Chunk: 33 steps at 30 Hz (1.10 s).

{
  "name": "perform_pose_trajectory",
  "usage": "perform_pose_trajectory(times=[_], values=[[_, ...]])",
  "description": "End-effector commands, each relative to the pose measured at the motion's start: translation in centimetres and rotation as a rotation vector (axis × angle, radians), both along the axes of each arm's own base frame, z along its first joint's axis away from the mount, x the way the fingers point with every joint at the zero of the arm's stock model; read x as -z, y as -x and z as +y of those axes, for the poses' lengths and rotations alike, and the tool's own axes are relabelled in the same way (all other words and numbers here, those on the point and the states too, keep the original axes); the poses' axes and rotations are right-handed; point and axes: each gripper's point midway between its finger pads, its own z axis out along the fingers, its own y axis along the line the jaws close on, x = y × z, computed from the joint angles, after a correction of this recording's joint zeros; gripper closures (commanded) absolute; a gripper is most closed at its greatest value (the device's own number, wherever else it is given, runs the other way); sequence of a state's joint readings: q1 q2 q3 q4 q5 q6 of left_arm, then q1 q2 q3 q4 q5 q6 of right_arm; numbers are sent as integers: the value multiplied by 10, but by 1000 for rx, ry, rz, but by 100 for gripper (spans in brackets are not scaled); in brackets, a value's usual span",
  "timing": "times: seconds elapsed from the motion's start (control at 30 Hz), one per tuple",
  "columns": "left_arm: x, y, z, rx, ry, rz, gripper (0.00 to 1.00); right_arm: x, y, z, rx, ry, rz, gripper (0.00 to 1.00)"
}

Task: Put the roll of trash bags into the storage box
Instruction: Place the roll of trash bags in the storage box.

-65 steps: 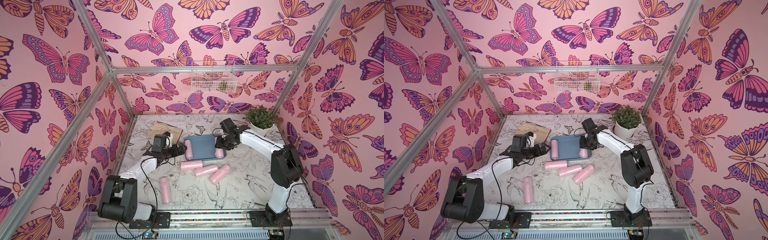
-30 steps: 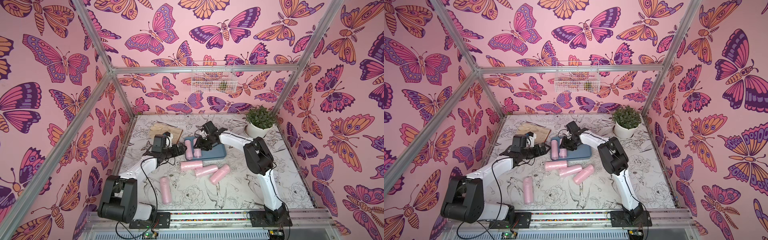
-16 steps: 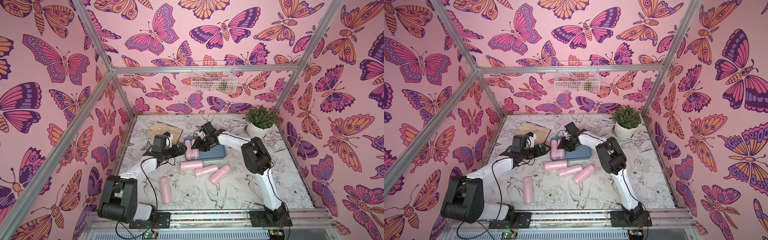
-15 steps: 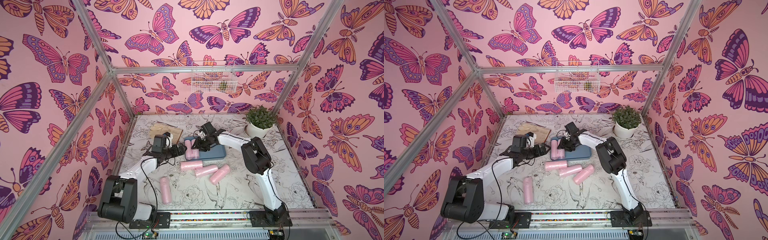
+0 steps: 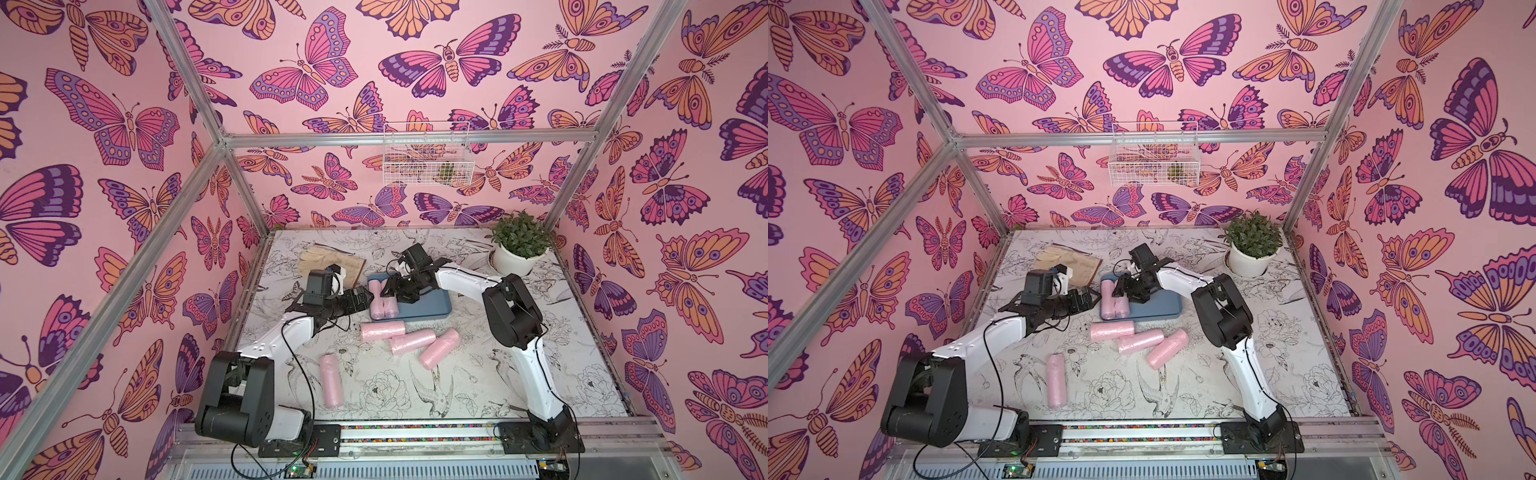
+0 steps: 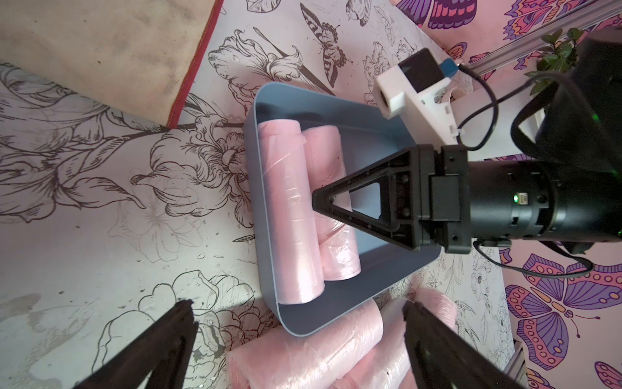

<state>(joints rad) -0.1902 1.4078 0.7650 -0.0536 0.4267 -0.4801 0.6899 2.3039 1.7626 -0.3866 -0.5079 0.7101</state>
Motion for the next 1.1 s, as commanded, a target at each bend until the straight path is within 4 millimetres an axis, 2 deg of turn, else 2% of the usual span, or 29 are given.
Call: perform_pose_trajectory(times=[0.0,0.5,0.67,0.87,1.07], values=[[1,7,0,5,1,4,0,-21,0,12,-18,-45,-30,37],[4,9,3,-6,-12,22,0,-32,1,2,-12,-27,-54,29],[6,10,6,-16,-24,33,0,-45,-1,-5,6,-35,-80,28],[9,9,6,-19,-22,47,0,-63,-4,-21,21,1,-127,26],[9,7,5,-14,-23,47,0,-75,6,-46,27,78,-168,25]])
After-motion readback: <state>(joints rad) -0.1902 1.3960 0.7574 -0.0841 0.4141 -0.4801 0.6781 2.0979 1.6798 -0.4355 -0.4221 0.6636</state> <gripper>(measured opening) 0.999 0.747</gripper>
